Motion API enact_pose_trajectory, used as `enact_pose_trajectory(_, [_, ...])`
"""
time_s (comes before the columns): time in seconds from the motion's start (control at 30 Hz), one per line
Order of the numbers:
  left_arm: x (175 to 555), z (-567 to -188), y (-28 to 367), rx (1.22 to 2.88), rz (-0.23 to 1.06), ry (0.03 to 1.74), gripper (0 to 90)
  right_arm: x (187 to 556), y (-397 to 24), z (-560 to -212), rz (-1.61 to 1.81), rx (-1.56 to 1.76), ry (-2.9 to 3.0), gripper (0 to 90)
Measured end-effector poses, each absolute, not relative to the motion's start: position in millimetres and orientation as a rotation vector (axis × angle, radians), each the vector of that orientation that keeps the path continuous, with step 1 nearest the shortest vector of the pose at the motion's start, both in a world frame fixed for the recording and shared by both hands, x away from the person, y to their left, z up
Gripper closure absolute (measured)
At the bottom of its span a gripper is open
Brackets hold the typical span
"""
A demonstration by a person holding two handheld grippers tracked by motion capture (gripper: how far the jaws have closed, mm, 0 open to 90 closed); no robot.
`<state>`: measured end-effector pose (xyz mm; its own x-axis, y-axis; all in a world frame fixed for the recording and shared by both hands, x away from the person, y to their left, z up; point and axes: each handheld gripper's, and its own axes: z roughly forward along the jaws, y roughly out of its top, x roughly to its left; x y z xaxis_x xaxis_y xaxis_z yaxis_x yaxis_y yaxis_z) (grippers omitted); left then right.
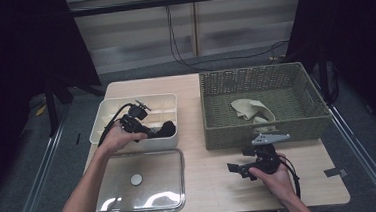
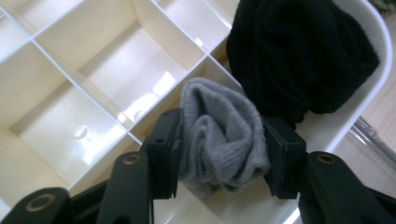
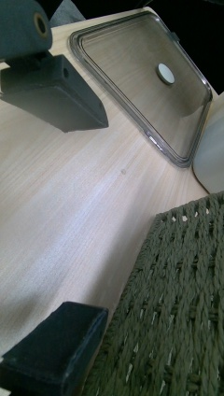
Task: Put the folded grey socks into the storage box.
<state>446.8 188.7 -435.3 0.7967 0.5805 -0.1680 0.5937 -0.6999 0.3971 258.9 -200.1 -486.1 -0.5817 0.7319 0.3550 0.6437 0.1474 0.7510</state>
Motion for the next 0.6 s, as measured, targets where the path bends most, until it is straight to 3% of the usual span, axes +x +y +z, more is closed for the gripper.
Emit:
enact_pose_trajectory(0.13, [445,-431,191,2.525,-0.017,0.887,47.1,259,-200,-486,1.427,1.391,2.306,8.3])
enact_pose_trajectory(0.2, [445,-430,194,2.502,0.021,0.894,40.2,260,-202,-487,1.433,1.39,2.305,9.1])
enact_pose_trajectory(0.4, [444,-430,211,2.427,-0.002,0.911,32.2,261,-202,-487,1.429,1.393,2.313,10.3])
enact_pose_trajectory(0.5, [442,-426,217,2.386,0.048,0.923,29.2,262,-202,-487,1.426,1.388,2.318,10.9])
enact_pose_trajectory(0.53, [438,-423,220,2.305,0.069,0.952,27.4,261,-203,-486,1.426,1.397,2.315,15.6])
enact_pose_trajectory(0.6, [437,-421,224,2.309,0.081,0.927,26.9,261,-204,-486,1.427,1.391,2.302,17.5])
